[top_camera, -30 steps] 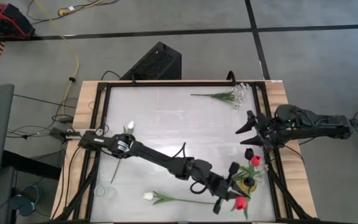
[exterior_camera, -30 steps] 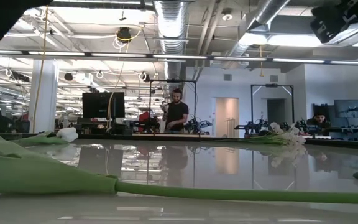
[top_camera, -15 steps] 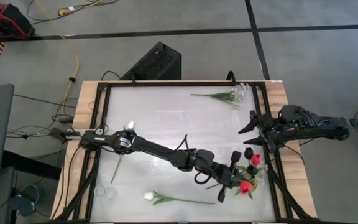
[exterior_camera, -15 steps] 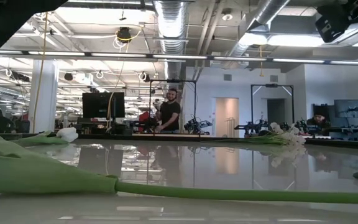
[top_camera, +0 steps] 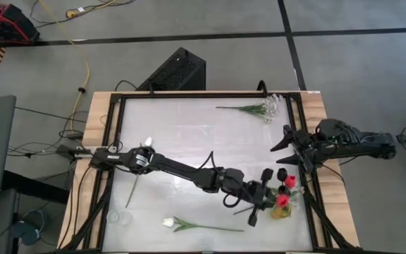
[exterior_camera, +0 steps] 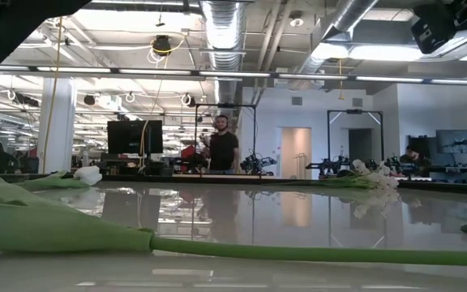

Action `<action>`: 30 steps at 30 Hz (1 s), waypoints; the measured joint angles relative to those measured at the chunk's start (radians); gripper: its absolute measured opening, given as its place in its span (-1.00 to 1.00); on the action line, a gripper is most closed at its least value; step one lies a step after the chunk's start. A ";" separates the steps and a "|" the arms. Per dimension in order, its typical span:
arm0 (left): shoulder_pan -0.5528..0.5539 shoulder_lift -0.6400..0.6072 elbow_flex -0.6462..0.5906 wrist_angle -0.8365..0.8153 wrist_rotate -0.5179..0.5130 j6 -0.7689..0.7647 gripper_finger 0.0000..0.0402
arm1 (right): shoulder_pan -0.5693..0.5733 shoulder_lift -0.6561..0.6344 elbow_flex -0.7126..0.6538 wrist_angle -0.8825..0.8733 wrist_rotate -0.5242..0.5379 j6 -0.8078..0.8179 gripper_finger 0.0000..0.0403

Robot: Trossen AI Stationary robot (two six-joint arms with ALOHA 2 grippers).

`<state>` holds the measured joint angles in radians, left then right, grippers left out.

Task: Sort flowers into vase by color
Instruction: Put the red flower into the yellow vase

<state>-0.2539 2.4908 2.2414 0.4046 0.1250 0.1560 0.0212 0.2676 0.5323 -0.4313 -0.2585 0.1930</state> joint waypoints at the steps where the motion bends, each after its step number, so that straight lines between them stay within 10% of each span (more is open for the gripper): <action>1: 0.003 0.000 0.000 -0.002 -0.002 -0.014 -1.00 | 0.000 0.000 0.000 0.000 0.000 0.000 0.27; 19: 0.013 0.000 -0.001 -0.159 -0.033 -0.068 -0.63 | 0.000 0.000 0.000 -0.002 -0.001 -0.002 0.27; 30: 0.037 -0.020 0.107 -0.593 0.002 -0.106 -0.37 | -0.001 0.000 0.000 -0.002 -0.001 0.001 0.27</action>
<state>-0.2173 2.4712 2.3481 -0.1887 0.1269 0.0499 0.0206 0.2676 0.5327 -0.4335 -0.2592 0.1944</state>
